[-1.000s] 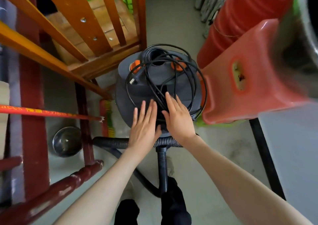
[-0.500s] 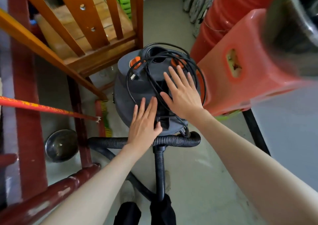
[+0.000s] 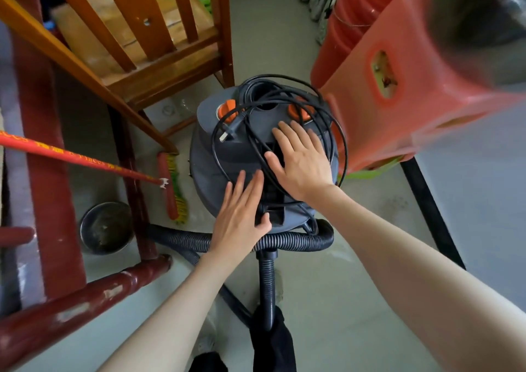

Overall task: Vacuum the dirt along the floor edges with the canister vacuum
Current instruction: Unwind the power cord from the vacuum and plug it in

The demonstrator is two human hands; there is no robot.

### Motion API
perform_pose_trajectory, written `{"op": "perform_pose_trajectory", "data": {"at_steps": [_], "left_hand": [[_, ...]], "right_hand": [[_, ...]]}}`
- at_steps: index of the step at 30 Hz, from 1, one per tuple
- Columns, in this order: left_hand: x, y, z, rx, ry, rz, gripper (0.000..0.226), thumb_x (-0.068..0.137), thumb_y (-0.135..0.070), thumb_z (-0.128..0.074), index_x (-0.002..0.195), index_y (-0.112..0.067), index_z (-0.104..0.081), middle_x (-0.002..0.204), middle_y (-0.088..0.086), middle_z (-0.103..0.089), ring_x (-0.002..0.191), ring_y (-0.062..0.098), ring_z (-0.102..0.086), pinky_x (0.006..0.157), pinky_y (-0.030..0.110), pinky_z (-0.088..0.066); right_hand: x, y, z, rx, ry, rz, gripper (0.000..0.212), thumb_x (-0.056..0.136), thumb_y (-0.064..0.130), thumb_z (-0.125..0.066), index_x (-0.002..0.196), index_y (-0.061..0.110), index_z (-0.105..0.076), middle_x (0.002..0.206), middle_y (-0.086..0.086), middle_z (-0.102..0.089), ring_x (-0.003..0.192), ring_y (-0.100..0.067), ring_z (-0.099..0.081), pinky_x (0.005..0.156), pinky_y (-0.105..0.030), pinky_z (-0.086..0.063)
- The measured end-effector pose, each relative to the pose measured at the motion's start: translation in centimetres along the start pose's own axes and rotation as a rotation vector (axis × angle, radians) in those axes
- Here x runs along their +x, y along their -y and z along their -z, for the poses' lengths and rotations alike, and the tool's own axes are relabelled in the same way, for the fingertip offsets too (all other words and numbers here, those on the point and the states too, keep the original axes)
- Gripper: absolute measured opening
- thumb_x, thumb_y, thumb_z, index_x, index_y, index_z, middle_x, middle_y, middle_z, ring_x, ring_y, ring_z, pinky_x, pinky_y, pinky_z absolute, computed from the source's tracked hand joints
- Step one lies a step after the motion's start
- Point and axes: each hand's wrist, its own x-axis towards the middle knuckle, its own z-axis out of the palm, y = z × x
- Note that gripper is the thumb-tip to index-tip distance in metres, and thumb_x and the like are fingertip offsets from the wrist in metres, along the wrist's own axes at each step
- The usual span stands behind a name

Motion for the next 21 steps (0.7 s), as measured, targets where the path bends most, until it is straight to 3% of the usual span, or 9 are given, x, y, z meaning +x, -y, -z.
{"op": "perform_pose_trajectory", "data": {"at_steps": [6, 12, 15, 18, 21], "left_hand": [[-5.2, -0.4, -0.7, 0.066, 0.053, -0.114, 0.091, 0.070, -0.025, -0.075, 0.143, 0.002, -0.028, 0.144, 0.019, -0.042, 0.135, 0.037, -0.038, 0.109, 0.051, -0.024], [-9.7, 0.5, 0.6, 0.172, 0.106, -0.173, 0.102, 0.075, -0.061, -0.054, 0.148, -0.001, -0.016, 0.157, 0.018, -0.015, 0.145, 0.030, -0.011, 0.116, 0.050, -0.014], [-11.1, 1.0, 2.4, 0.140, 0.060, -0.275, 0.086, 0.084, -0.055, -0.042, 0.148, -0.002, -0.019, 0.157, 0.014, -0.016, 0.146, 0.025, -0.005, 0.117, 0.052, -0.013], [-10.7, 1.0, 3.3, 0.195, -0.021, -0.294, 0.072, 0.090, -0.046, -0.039, 0.149, -0.010, -0.020, 0.156, 0.016, -0.015, 0.146, 0.032, -0.007, 0.115, 0.057, -0.011], [-10.3, 1.1, 1.9, 0.289, 0.007, -0.312, 0.073, 0.088, -0.040, -0.056, 0.148, -0.013, -0.025, 0.155, 0.018, -0.013, 0.143, 0.042, -0.011, 0.112, 0.054, -0.015]], "right_hand": [[-6.0, 1.4, -1.4, -0.005, -0.012, -0.070, 0.077, 0.092, 0.054, -0.011, 0.146, 0.009, -0.040, 0.154, -0.007, -0.037, 0.146, -0.026, -0.025, 0.119, -0.041, -0.009], [-12.9, 3.2, -2.7, 0.020, -0.027, -0.147, 0.076, 0.092, 0.054, -0.011, 0.147, 0.010, -0.039, 0.155, -0.006, -0.036, 0.146, -0.025, -0.023, 0.119, -0.040, -0.007], [-15.6, 4.2, -3.3, 0.031, -0.030, -0.163, 0.072, 0.094, 0.053, -0.016, 0.145, 0.010, -0.042, 0.153, -0.008, -0.039, 0.145, -0.027, -0.028, 0.118, -0.041, -0.008], [-18.0, 5.0, -4.1, 0.019, -0.104, -0.172, 0.062, 0.096, 0.047, -0.028, 0.137, 0.007, -0.053, 0.143, -0.011, -0.051, 0.137, -0.030, -0.042, 0.113, -0.043, -0.016], [-20.2, 5.8, -5.1, 0.019, -0.143, -0.184, 0.060, 0.097, 0.047, -0.030, 0.136, 0.008, -0.055, 0.142, -0.009, -0.053, 0.136, -0.029, -0.043, 0.113, -0.045, -0.016]]}}
